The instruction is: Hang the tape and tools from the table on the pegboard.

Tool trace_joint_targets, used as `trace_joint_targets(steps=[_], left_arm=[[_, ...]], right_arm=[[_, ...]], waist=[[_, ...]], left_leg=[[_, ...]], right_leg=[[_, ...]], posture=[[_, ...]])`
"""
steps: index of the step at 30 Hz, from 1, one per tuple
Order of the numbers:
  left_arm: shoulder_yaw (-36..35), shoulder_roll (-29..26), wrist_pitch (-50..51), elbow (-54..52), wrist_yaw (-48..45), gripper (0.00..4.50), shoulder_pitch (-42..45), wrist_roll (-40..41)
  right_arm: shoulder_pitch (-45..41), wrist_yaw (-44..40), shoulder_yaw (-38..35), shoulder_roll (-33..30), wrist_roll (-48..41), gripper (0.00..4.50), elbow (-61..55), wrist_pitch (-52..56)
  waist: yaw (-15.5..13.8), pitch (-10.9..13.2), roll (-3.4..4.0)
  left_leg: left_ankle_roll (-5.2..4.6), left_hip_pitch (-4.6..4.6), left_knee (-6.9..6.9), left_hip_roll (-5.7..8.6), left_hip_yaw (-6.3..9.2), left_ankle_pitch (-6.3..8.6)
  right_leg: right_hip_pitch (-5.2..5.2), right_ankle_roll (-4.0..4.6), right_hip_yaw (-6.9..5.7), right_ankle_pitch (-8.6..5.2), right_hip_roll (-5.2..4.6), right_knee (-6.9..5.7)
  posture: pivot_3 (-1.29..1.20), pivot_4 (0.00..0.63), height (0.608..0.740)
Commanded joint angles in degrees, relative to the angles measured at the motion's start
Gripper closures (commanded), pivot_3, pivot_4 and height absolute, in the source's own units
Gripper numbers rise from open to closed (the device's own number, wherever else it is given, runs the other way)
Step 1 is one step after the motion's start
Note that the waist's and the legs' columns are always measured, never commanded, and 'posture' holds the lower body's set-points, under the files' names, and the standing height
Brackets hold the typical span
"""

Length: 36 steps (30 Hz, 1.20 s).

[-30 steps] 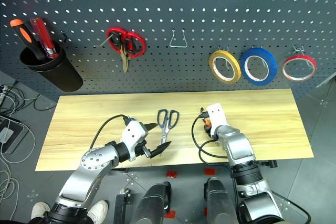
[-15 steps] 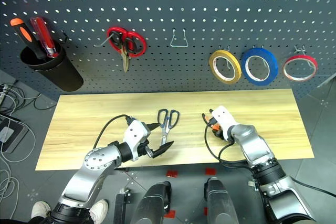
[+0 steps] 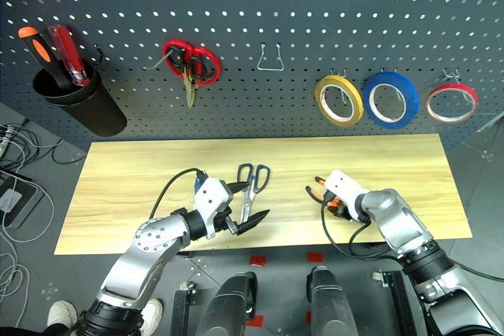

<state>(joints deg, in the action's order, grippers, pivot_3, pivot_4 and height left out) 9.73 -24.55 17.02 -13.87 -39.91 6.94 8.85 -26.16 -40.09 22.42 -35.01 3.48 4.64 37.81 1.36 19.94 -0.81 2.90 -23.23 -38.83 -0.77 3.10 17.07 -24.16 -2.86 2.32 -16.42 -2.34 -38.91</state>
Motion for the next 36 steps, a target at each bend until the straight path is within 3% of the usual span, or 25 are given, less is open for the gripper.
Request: trace_joint_targets(steps=[1,5,6,25,28,31,36], left_arm=[[0.89,0.45,-0.72,-1.69,-0.73,0.00,-0.84,0.97],[1.25,0.56,0.23,-2.83,-1.76,0.00,-1.38,2.01],[1.35,0.53,0.34,-2.95,-1.88,0.00,-1.46,2.12],[4.11,1.32,0.33,-4.55,-1.62,0.00,-2.44,1.97],[4.03,1.29,0.33,-4.60,-1.53,0.00,-2.57,1.94],[4.03,1.40,0.36,-4.48,-1.43,0.00,-2.42,1.93],[4.09,1.43,0.17,-4.06,-1.52,0.00,-2.00,1.97]], right_arm=[[1.46,-1.06,0.47,-0.52,1.27,1.42,0.53,-0.80],[1.27,-1.06,0.40,0.11,1.89,0.16,0.44,-0.66],[1.16,-1.05,0.37,0.33,2.04,0.08,0.44,-0.50],[-3.01,-0.11,0.60,6.17,4.19,0.08,2.06,5.69],[-3.08,-0.06,0.08,5.99,4.31,0.64,2.77,5.12],[-3.21,0.09,-0.29,6.03,4.38,1.55,3.23,4.67],[-3.40,0.46,-0.77,5.99,4.56,1.67,3.71,4.13]], waist=[[0.00,-0.01,-0.02],[-0.02,-0.03,-0.05],[-0.02,-0.04,-0.07],[0.00,-0.20,-0.33],[-0.01,-0.22,-0.35],[-0.01,-0.24,-0.38],[0.00,-0.24,-0.38]], left_leg=[[0.00,0.00,0.00,0.00,0.00,0.00],[0.01,0.00,-0.01,-0.01,0.00,-0.01],[0.01,0.01,-0.01,-0.01,0.00,-0.01],[0.03,0.01,-0.04,-0.01,0.01,-0.02],[0.03,0.01,-0.06,-0.01,0.00,-0.02],[0.02,0.01,-0.06,-0.01,0.00,-0.01],[0.02,0.01,-0.08,-0.01,0.00,-0.01]], right_leg=[[0.00,0.00,-0.01,0.00,0.00,0.00],[0.01,0.00,-0.01,0.00,0.00,-0.01],[0.02,0.00,0.00,0.00,0.00,-0.01],[0.01,0.00,-0.01,0.00,-0.01,-0.04],[0.02,0.00,0.00,0.00,-0.01,-0.05],[0.03,0.00,-0.01,0.00,-0.02,-0.05],[0.03,0.00,-0.01,0.00,-0.02,-0.06]], posture=[[0.09,0.323,0.740],[0.09,0.324,0.740],[0.08,0.324,0.740],[0.09,0.315,0.740],[0.09,0.313,0.740],[0.09,0.314,0.740],[0.08,0.312,0.740]])
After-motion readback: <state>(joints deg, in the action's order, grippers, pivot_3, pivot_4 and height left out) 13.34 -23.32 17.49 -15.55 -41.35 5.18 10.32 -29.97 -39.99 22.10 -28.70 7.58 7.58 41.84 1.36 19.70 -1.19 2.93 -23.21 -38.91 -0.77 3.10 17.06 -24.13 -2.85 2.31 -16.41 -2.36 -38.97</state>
